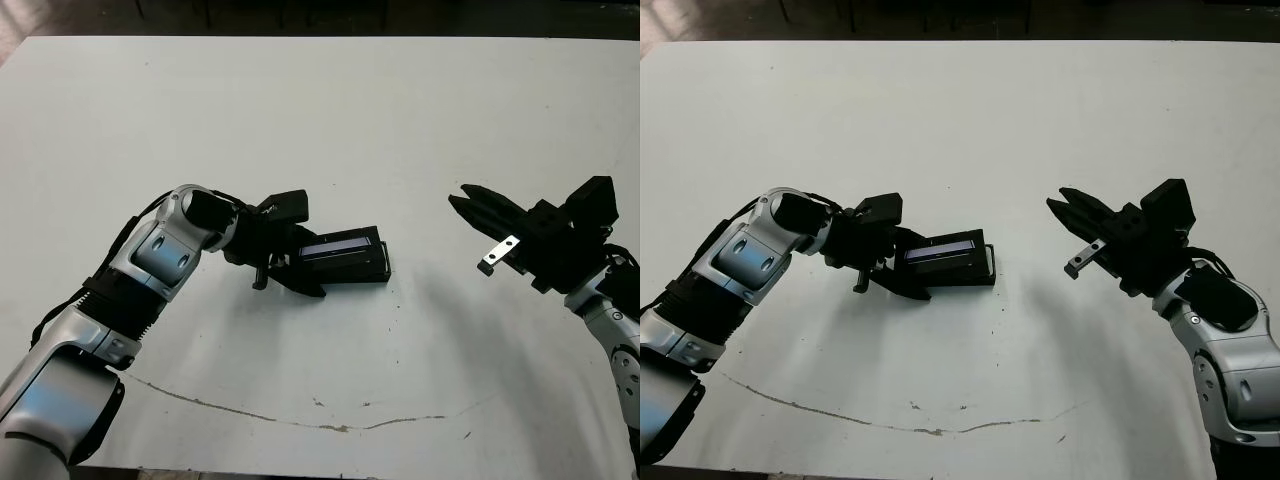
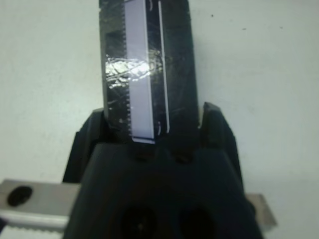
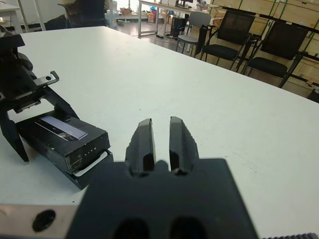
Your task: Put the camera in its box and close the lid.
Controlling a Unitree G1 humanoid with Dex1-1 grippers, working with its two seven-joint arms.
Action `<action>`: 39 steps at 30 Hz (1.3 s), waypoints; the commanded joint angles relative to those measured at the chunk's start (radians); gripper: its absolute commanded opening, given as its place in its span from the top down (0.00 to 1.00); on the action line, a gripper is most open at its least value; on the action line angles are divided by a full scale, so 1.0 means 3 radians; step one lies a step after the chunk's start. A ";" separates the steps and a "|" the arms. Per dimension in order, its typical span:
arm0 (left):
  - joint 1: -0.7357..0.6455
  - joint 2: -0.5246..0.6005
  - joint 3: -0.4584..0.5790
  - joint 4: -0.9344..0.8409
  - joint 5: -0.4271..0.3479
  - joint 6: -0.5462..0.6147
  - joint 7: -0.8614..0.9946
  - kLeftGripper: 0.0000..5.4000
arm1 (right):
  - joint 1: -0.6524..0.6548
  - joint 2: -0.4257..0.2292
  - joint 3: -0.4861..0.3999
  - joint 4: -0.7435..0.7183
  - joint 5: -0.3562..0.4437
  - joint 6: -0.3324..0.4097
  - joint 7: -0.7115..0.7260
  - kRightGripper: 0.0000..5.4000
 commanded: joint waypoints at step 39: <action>-0.0407 -0.0409 -0.0878 0.0728 0.0702 0.0021 -0.0226 0.60 | 0.0050 -0.0001 0.0004 0.0001 0.0001 0.0050 -0.0043 1.00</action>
